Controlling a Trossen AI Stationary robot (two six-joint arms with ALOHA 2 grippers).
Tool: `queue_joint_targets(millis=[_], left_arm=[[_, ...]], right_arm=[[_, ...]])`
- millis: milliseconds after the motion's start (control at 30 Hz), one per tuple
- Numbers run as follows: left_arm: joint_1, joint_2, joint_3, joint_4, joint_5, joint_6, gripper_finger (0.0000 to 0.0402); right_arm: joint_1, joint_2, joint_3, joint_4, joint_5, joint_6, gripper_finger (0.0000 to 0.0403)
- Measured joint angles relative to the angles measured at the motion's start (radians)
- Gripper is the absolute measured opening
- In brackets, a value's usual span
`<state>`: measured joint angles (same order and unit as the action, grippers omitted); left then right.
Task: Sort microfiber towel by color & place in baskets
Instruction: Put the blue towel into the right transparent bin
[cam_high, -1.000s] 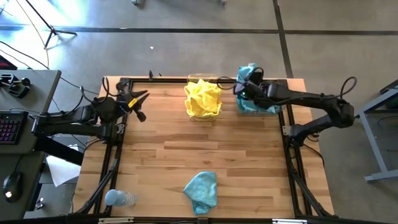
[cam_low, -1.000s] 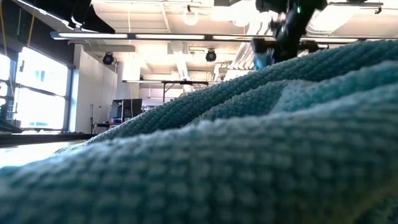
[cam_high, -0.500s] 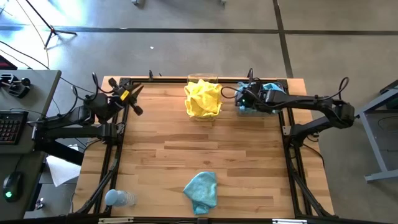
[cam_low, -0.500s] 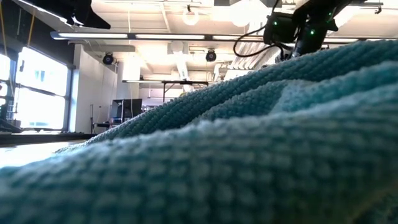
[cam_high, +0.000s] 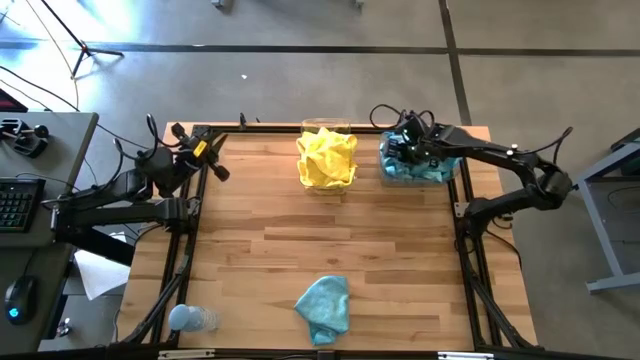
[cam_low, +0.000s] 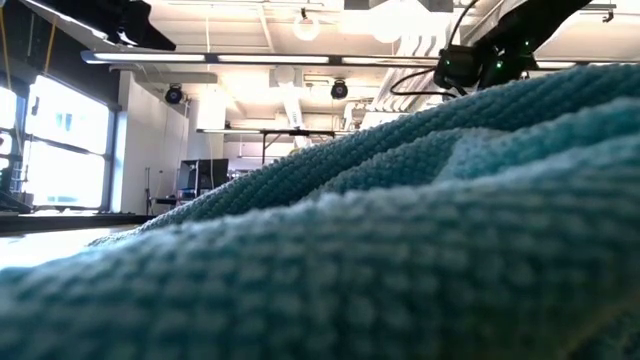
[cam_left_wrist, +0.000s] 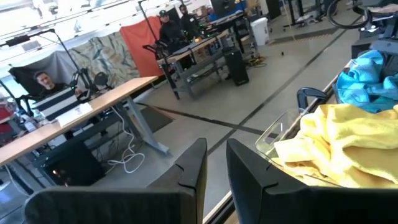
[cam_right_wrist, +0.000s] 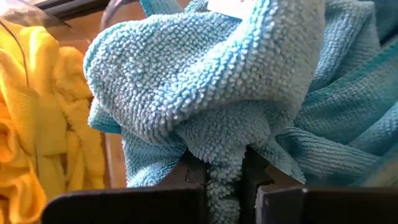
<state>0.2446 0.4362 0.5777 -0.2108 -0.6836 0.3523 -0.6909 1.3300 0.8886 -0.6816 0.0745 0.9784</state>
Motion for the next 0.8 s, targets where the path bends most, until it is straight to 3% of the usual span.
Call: queue_joint_targets(millis=[300,567,800], left_arm=[[0.039,0.003,0.0,-0.002,0.002,0.0,0.005],[0.079,0.003,0.0,-0.002,0.001,0.0,0.005],[0.083,0.003,0.0,-0.002,0.001,-0.008,0.005]], right_arm=[[-0.016,0.047,0.079,-0.197,0.014,-0.058,0.0014],[-0.026,0.264,0.283,-0.312,0.018,-0.17,0.0014],[-0.035,0.432,0.31,-0.315,0.001,-0.245,0.0018]])
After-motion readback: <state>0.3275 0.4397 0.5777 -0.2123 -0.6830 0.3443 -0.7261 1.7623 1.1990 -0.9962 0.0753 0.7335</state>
